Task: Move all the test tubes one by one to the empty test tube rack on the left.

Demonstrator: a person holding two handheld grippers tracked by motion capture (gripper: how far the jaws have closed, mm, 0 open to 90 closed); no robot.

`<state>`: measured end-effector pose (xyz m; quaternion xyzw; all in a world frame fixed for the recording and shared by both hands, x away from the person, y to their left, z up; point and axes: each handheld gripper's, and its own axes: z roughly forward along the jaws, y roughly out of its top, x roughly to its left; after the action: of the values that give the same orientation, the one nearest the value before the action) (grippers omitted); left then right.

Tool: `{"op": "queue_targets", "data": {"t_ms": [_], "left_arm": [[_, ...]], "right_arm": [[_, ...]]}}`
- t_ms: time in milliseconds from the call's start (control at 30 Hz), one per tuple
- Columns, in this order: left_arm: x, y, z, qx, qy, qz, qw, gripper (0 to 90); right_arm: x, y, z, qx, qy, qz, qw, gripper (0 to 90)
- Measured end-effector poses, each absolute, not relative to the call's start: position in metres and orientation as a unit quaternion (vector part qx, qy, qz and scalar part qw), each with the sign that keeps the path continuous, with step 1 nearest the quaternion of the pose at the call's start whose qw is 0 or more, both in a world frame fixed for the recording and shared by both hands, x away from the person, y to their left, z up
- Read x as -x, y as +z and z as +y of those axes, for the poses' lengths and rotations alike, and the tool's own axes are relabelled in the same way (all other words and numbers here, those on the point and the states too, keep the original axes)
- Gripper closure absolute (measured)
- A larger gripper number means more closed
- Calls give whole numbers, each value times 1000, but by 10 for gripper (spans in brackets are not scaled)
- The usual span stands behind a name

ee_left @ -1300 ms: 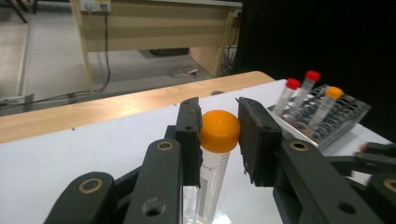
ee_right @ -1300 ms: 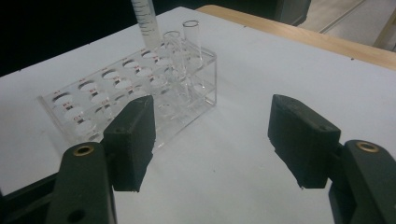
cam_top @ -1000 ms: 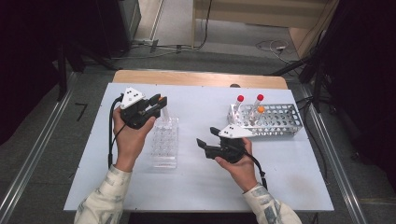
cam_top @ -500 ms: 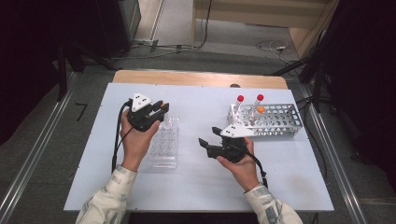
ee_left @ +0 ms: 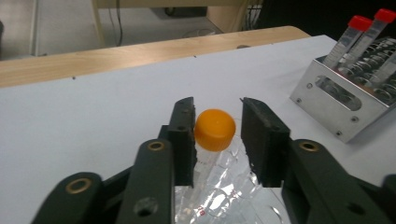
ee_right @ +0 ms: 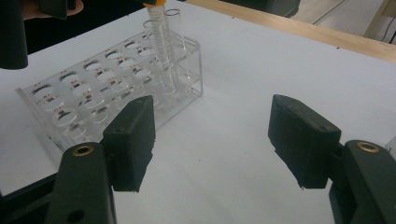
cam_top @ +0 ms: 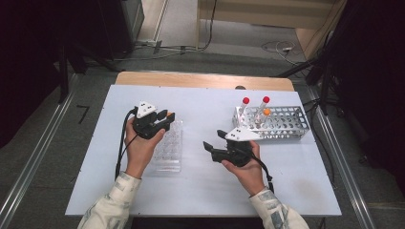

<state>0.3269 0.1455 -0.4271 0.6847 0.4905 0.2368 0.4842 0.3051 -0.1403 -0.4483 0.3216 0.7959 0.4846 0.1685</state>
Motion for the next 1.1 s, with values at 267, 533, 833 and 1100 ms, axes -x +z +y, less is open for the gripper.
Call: {"op": "queue_targets", "data": {"t_ms": [267,533,833,1100], "left_arm": [[-322,-420,151,-671,228,497,500,540],[-316,-414,169,-635,221,521,526,357],[-315,-413,169,-635,236,519,522,197],[-311,-409,169,-634,243,511,527,152]], "right_arm": [[-306,-445,-147,-327,487,791,174,305],[-307,-441,-160,-333,486,786,185,252],[-309,-439,-176,-346,480,784,190,205],[-311,-432,-202,-369,480,768,211,204]]}}
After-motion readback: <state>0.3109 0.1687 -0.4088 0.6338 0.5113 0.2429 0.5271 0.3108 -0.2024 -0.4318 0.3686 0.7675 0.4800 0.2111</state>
